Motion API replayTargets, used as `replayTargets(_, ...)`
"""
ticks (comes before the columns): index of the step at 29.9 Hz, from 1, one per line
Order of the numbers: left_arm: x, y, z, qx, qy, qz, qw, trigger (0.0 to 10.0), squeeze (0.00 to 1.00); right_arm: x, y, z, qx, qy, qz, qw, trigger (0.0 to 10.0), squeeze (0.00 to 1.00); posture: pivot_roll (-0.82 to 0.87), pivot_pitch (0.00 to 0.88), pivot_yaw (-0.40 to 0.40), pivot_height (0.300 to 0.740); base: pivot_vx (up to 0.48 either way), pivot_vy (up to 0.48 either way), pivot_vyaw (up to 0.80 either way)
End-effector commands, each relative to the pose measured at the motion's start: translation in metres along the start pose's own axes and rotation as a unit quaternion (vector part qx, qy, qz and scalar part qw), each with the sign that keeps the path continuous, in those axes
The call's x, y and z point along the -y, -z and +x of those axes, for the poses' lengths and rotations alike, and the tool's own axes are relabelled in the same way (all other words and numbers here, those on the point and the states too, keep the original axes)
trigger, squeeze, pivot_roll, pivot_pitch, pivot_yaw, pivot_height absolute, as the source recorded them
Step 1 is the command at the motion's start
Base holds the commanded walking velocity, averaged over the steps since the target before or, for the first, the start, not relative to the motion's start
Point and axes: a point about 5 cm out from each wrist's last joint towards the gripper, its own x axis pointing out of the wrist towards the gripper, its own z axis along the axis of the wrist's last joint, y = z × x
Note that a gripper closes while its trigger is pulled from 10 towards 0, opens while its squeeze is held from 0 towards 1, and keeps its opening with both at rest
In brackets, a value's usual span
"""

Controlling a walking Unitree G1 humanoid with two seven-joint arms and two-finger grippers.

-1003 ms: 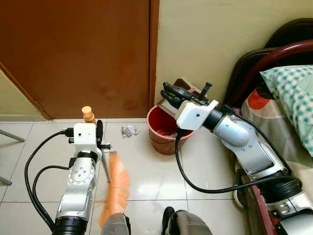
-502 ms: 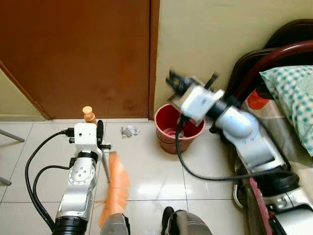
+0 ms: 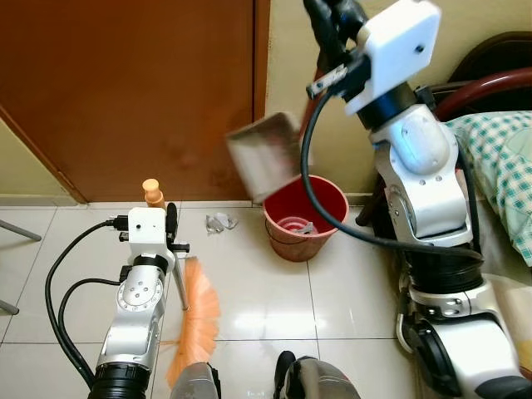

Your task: Sweep floor

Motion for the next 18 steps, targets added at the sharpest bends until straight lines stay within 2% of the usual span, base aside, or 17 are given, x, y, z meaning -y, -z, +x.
replayTargets(1,-0.004,0.017,-0.005,-0.041,-0.009,0.011,0.999,10.0,0.0,0.003,-0.018,0.005,0.037,0.015,0.022,0.999,10.0,0.0,-0.02,0.115,-0.044,0.74,0.0,0.0,0.0)
replayTargets(4,-0.005,0.016,-0.006,-0.037,-0.015,0.012,0.999,10.0,0.0,-0.002,-0.015,0.007,0.028,0.035,0.084,0.995,10.0,0.0,-0.01,0.114,-0.046,0.74,0.0,0.0,0.0)
replayTargets(6,-0.006,0.016,-0.007,-0.035,-0.019,0.012,0.999,10.0,0.0,-0.007,-0.013,0.008,0.021,0.034,0.094,0.995,10.0,0.0,-0.01,0.114,-0.046,0.74,0.0,0.0,0.0)
replayTargets(9,-0.01,0.014,-0.01,-0.031,-0.028,0.011,0.999,10.0,0.0,-0.021,0.003,0.0,-0.013,0.046,0.127,0.991,10.0,0.0,0.0,0.116,-0.051,0.74,0.0,0.0,0.0)
replayTargets(11,-0.011,0.015,-0.013,-0.031,-0.029,0.014,0.999,10.0,0.0,-0.029,0.018,-0.013,-0.043,0.056,0.136,0.988,10.0,0.0,0.0,0.118,-0.053,0.74,0.0,0.0,0.0)
replayTargets(13,-0.011,0.016,-0.018,-0.033,-0.029,0.017,0.999,10.0,0.0,-0.036,0.042,-0.037,-0.1,0.077,0.142,0.982,10.0,0.0,0.01,0.123,-0.055,0.74,0.0,0.0,0.0)
replayTargets(18,-0.013,0.018,-0.024,-0.035,-0.027,0.024,0.999,10.0,0.0,-0.046,0.065,-0.07,-0.163,0.089,0.17,0.968,10.0,0.0,0.02,0.134,-0.047,0.74,0.0,0.0,0.0)
